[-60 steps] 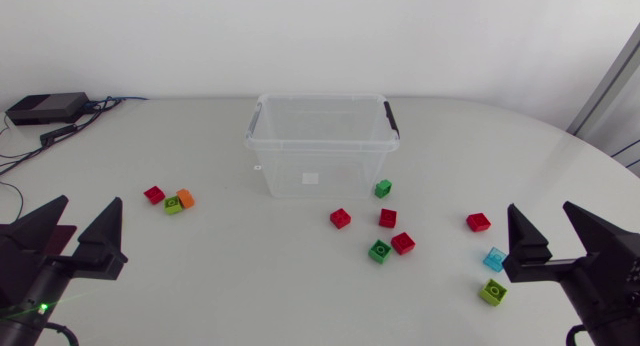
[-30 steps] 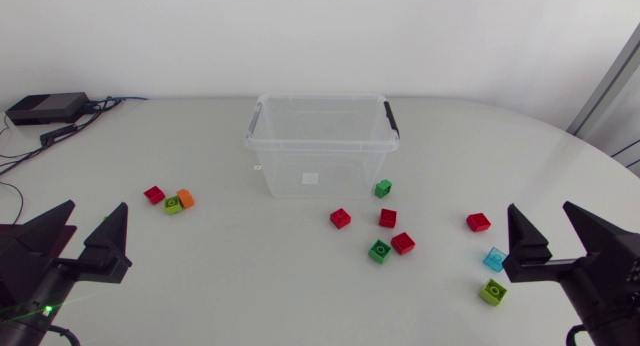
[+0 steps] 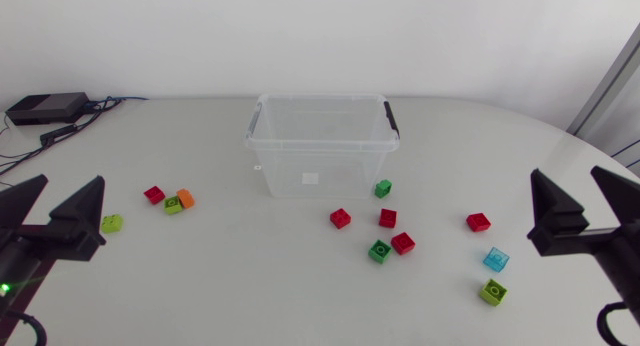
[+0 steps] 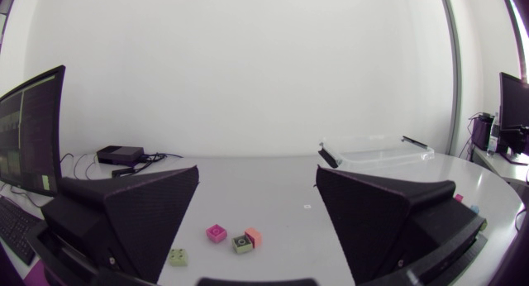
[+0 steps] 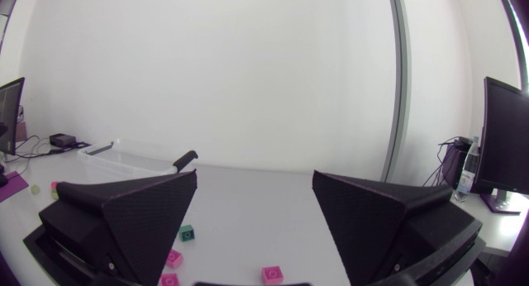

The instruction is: Pick up the duplo bricks and place them in the container

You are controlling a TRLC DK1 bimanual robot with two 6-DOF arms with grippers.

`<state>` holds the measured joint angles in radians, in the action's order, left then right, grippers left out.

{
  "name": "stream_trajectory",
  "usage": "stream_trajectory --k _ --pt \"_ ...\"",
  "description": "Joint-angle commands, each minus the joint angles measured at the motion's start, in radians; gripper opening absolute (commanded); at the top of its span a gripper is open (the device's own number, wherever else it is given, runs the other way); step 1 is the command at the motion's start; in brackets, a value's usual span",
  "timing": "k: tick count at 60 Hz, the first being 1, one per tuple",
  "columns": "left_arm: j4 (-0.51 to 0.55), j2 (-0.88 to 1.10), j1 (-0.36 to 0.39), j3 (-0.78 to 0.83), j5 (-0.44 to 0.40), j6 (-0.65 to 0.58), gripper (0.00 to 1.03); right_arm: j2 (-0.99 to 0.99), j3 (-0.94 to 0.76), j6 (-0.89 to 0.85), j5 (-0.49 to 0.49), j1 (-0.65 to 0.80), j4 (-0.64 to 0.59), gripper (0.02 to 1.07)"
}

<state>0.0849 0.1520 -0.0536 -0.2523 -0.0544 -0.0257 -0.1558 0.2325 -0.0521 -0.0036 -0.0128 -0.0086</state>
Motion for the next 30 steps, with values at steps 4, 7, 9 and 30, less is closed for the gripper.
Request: stream_trajectory --k 4,7,9,30 --pt "0.010 0.218 -0.023 -0.137 -0.007 0.003 0.99 -0.125 0.093 0.011 0.004 -0.006 0.006 1.03" --pt "0.018 0.301 -0.023 -0.179 -0.010 0.001 0.96 -0.160 0.111 0.011 0.005 -0.006 0.009 1.03" --pt "0.030 0.363 -0.026 -0.212 -0.010 0.000 0.96 -0.194 0.123 0.011 0.007 -0.006 0.009 1.03" --pt "0.292 0.943 -0.201 -0.502 -0.036 -0.060 0.92 -0.406 0.142 0.043 0.057 0.073 -0.027 1.03"
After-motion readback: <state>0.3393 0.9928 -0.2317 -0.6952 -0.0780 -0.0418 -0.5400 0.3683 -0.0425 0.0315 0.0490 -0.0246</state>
